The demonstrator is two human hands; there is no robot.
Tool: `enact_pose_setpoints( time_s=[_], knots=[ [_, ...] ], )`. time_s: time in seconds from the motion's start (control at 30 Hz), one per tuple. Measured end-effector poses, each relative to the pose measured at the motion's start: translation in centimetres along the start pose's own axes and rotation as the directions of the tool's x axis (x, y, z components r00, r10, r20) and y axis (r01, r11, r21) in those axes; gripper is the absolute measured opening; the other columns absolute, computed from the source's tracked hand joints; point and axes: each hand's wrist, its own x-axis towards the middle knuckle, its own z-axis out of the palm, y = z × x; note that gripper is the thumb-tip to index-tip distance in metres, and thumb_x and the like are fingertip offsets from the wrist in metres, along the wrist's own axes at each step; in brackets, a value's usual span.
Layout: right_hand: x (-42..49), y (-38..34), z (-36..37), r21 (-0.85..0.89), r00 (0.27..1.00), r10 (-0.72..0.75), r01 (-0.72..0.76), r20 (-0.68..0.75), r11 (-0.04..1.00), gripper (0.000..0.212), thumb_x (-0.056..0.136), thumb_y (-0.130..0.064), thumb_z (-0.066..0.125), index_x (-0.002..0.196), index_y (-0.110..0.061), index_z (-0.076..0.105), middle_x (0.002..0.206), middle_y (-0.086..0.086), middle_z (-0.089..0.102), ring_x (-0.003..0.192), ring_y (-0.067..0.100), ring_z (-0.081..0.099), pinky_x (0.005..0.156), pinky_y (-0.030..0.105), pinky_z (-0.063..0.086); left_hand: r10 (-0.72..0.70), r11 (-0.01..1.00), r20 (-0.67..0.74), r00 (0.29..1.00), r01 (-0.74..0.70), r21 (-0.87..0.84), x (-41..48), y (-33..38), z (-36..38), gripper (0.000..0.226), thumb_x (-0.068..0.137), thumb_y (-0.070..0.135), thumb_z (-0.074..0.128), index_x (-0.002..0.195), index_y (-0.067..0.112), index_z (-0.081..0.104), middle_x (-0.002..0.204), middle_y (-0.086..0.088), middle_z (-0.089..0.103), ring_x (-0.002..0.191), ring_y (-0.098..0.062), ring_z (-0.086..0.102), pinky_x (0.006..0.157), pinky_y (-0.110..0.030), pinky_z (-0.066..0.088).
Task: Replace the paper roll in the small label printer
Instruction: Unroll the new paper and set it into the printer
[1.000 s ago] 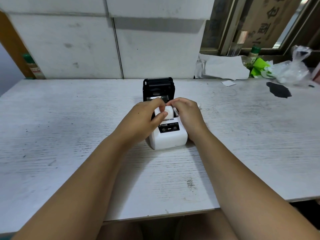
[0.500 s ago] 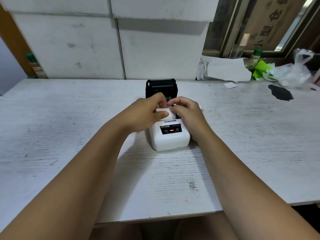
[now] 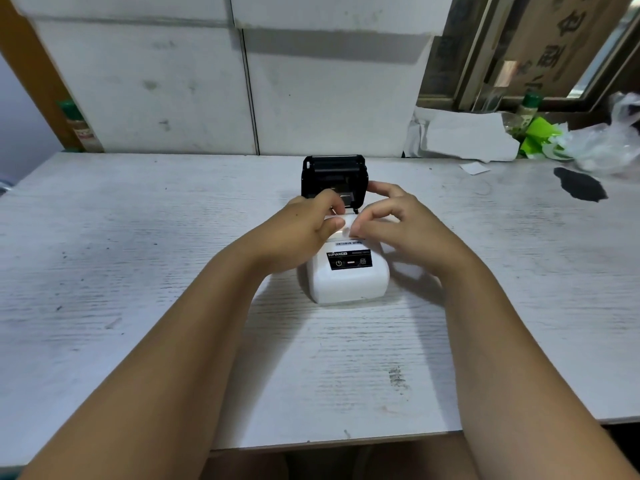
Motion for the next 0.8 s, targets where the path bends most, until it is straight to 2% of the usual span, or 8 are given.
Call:
enact_pose_setpoints(
  time_s=[0.1, 0.2, 0.33, 0.43, 0.5, 0.57, 0.67, 0.8],
  knots=[
    [-0.16, 0.13, -0.19, -0.012, 0.997, -0.007, 0.008, 0.077, 1.000, 0.016, 0.076, -0.022, 0.073, 0.070, -0.036, 0.077, 0.148, -0.014, 0.035, 0.142, 0.004, 0.024, 0.115, 0.033, 0.021, 0.005, 1.000, -0.019, 1.000, -0.006, -0.011, -0.06, 0.02, 0.12, 0.020, 0.097, 0.031, 0.037, 0.113, 0.025, 0.046, 0.104, -0.003, 0.048, 0.092, -0.017, 0.041, 0.072, -0.027, 0.030],
    [0.02, 0.17, -0.33, -0.017, 0.995, -0.007, 0.008, 0.099, 1.000, 0.013, 0.078, -0.021, 0.074, 0.074, -0.033, 0.078, 0.151, -0.013, 0.033, 0.141, 0.000, 0.026, 0.112, 0.029, 0.023, 0.003, 1.000, -0.033, 0.999, -0.004, -0.022, -0.15, 0.09, 0.17, 0.021, 0.098, 0.030, 0.037, 0.115, 0.023, 0.047, 0.102, -0.002, 0.049, 0.094, -0.017, 0.041, 0.075, -0.028, 0.031],
    [0.15, 0.24, -0.29, -0.014, 0.994, 0.002, 0.000, 0.113, 1.000, 0.005, 0.083, -0.020, 0.072, 0.082, -0.020, 0.077, 0.152, -0.012, 0.032, 0.129, -0.007, 0.036, 0.106, 0.026, 0.032, 0.021, 0.999, -0.067, 0.998, -0.024, -0.042, -0.18, 0.09, 0.29, 0.020, 0.098, 0.029, 0.039, 0.112, 0.021, 0.049, 0.089, 0.008, 0.049, 0.091, -0.014, 0.040, 0.069, -0.023, 0.032],
    [0.18, 0.08, -0.19, -0.052, 0.995, 0.014, -0.009, 0.097, 0.999, 0.007, 0.085, -0.021, 0.070, 0.082, -0.018, 0.075, 0.152, -0.011, 0.033, 0.126, -0.003, 0.038, 0.100, 0.023, 0.029, 0.021, 0.998, -0.076, 0.997, -0.025, -0.053, -0.19, -0.02, 0.37, 0.019, 0.097, 0.029, 0.039, 0.111, 0.021, 0.050, 0.083, 0.018, 0.044, 0.087, -0.014, 0.039, 0.065, -0.019, 0.030],
    [0.22, -0.09, 0.04, -0.084, 0.997, 0.003, 0.004, 0.077, 0.996, 0.010, 0.086, -0.023, 0.069, 0.077, -0.022, 0.073, 0.151, -0.009, 0.034, 0.130, 0.002, 0.038, 0.108, 0.029, 0.029, 0.017, 0.998, -0.079, 0.997, -0.021, -0.056, -0.21, -0.08, 0.40, 0.019, 0.097, 0.029, 0.040, 0.111, 0.022, 0.050, 0.082, 0.018, 0.045, 0.087, -0.014, 0.040, 0.065, -0.019, 0.030],
    [0.18, -0.30, 0.31, -0.125, 0.998, -0.017, 0.024, 0.057, 0.992, 0.017, 0.087, -0.024, 0.067, 0.071, -0.030, 0.068, 0.152, -0.008, 0.033, 0.138, 0.007, 0.033, 0.116, 0.036, 0.024, 0.012, 0.998, -0.090, 0.996, -0.018, -0.065, -0.16, -0.10, 0.44, 0.017, 0.096, 0.030, 0.041, 0.109, 0.024, 0.051, 0.088, 0.010, 0.051, 0.084, -0.013, 0.045, 0.064, -0.020, 0.032],
    [0.11, -0.48, 0.48, -0.151, 0.999, -0.046, 0.048, 0.015, 0.987, 0.022, 0.089, -0.025, 0.064, 0.068, -0.033, 0.064, 0.155, -0.010, 0.027, 0.144, 0.010, 0.023, 0.118, 0.039, 0.019, 0.003, 0.998, -0.115, 0.993, -0.010, -0.067, -0.20, 0.10, 0.44, 0.015, 0.095, 0.030, 0.044, 0.107, 0.025, 0.053, 0.099, -0.002, 0.054, 0.078, -0.004, 0.049, 0.063, -0.021, 0.034],
    [-0.05, -0.72, 0.41, -0.136, 0.997, -0.070, 0.067, -0.022, 0.989, 0.023, 0.089, -0.021, 0.064, 0.067, -0.028, 0.063, 0.148, -0.012, 0.031, 0.141, 0.009, 0.025, 0.114, 0.031, 0.020, 0.013, 0.998, -0.140, 0.990, -0.020, -0.053, -0.51, 0.42, 0.34, 0.015, 0.095, 0.030, 0.046, 0.104, 0.023, 0.055, 0.092, 0.011, 0.051, 0.083, 0.001, 0.046, 0.069, -0.015, 0.035]
  ],
)
